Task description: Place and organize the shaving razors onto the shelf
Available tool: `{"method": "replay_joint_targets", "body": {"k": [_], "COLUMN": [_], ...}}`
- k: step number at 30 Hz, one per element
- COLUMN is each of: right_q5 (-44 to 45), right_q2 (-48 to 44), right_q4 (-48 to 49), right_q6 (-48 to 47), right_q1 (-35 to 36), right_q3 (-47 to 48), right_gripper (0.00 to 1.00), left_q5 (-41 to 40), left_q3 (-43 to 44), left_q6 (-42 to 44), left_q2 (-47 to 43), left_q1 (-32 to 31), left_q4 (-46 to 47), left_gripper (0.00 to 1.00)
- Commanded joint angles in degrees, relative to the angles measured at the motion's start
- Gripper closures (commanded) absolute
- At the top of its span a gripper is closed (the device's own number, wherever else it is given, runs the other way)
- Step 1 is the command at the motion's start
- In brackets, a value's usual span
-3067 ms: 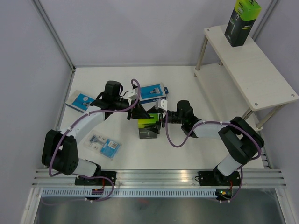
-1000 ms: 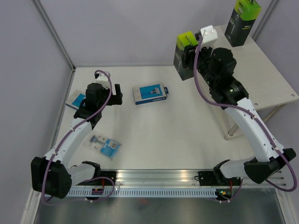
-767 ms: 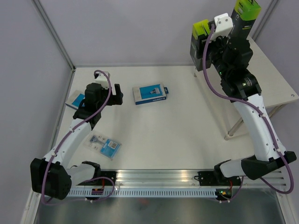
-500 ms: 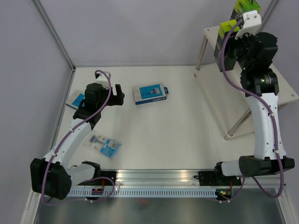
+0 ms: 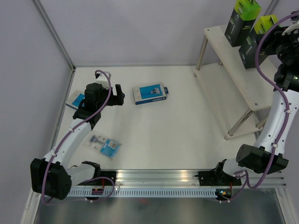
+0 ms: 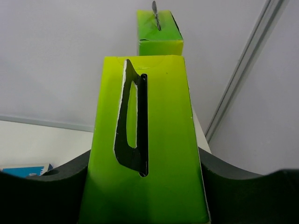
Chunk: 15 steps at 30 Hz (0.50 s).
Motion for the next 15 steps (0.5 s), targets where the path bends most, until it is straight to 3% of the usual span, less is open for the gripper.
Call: {"method": "replay_joint_targets", "body": {"k": [1, 8, 15], "right_q5": [-14.9, -30.2, -30.2], "right_q2": [2.1, 6.1, 7.7], "right_q4": [9.7, 14.9, 12.6], "right_q6": [6.3, 11.1, 8.5], "right_q1": [-6.4, -10.8, -10.9], "right_q3": [2.5, 3.9, 5.9], "right_gripper": [0.69, 0.65, 0.62], "left_q5": [-0.2, -0.6, -0.7], "left_q3": [-0.3, 0.1, 0.3], "left_q6": [0.0, 1.2, 2.3], "left_q2": [-0.3, 1.1, 2.6], "left_q1": [0.2, 0.3, 0.5], "left_q4": [0.1, -0.1, 0.0], "left_gripper": [0.05, 0.05, 0.05]}}
